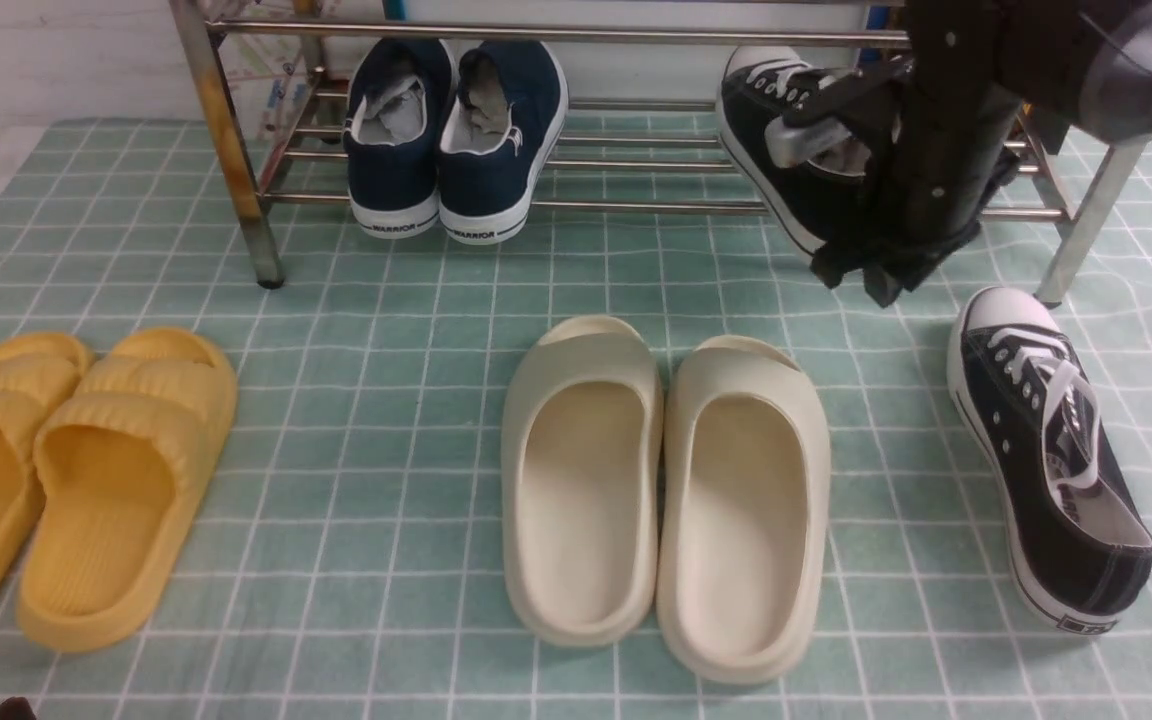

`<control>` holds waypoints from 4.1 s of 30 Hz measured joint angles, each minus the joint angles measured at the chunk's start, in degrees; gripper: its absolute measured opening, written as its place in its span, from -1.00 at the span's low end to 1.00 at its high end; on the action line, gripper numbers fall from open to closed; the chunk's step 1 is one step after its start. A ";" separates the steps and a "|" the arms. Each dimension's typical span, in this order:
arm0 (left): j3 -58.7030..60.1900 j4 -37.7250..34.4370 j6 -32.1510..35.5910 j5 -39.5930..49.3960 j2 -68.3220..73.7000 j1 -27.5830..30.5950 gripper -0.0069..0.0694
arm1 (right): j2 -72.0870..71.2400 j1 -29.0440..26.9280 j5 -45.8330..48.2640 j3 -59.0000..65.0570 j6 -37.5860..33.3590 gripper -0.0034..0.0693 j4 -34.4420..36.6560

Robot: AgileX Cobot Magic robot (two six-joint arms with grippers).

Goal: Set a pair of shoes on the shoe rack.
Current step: Use the right arm to put a shoe into the shoe rack, then use the right arm to grab the shoe closest to it, then use the right arm to put a shoe into the shoe rack

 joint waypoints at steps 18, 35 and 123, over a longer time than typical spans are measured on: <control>0.00 0.00 0.00 0.00 0.00 0.00 -0.43 | 1.22 0.00 -9.98 -0.94 6.67 -0.43 0.57; 0.00 0.00 0.00 0.00 0.00 0.00 -0.39 | -21.31 0.00 5.70 12.12 8.40 0.62 5.63; 0.00 0.00 0.00 0.00 0.00 0.00 -0.34 | -22.73 -4.00 7.86 21.25 -2.87 -0.84 15.08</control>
